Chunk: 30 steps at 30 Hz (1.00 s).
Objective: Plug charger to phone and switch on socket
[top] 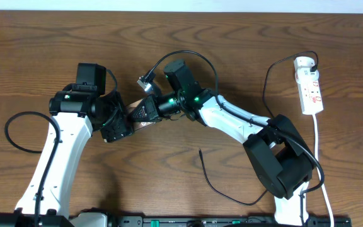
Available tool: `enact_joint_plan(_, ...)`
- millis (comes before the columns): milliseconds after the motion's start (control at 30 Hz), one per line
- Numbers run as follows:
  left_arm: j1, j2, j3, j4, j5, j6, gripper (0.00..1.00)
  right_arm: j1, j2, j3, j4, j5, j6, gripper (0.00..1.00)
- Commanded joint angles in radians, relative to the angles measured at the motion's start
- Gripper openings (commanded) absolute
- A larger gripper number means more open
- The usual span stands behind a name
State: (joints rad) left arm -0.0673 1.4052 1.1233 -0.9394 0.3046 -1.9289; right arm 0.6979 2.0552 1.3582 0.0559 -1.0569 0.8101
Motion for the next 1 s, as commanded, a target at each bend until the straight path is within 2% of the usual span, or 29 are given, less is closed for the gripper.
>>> enact_joint_plan(0, -0.002, 0.000, 0.000, -0.005, -0.016, 0.029, 0.15, 0.004, -0.008, 0.014, 0.012, -0.052, 0.003, 0.01)
enact_joint_plan(100, -0.002, 0.000, 0.000, -0.005, -0.020, 0.033, 0.46, 0.004, -0.008, 0.014, 0.012, -0.053, 0.003, 0.01)
enact_joint_plan(133, -0.002, 0.000, 0.000, -0.005, -0.022, 0.039, 0.60, 0.004, -0.008, 0.014, 0.012, -0.052, 0.003, 0.01)
enact_joint_plan(167, -0.002, 0.000, 0.000, -0.005, -0.022, 0.042, 0.68, 0.004, -0.008, 0.014, 0.012, -0.052, 0.003, 0.01)
enact_joint_plan(233, -0.002, 0.000, 0.000, -0.005, -0.021, 0.047, 0.82, 0.004, -0.008, 0.014, 0.012, -0.052, 0.003, 0.01)
enact_joint_plan(300, -0.002, 0.000, 0.000, -0.005, -0.021, 0.047, 0.91, 0.004, -0.008, 0.014, 0.012, -0.052, 0.004, 0.01)
enact_joint_plan(633, -0.002, -0.001, 0.000, 0.000, 0.026, 0.055, 0.93, 0.001, -0.008, 0.014, 0.011, -0.052, -0.004, 0.01)
enact_joint_plan(833, -0.001, -0.005, 0.000, 0.101, 0.095, 0.206, 0.93, -0.016, -0.008, 0.014, 0.007, -0.052, -0.003, 0.01)
enact_joint_plan(967, 0.001, -0.026, 0.000, 0.142, 0.116, 0.237, 0.93, -0.040, -0.008, 0.014, -0.008, -0.052, -0.003, 0.01)
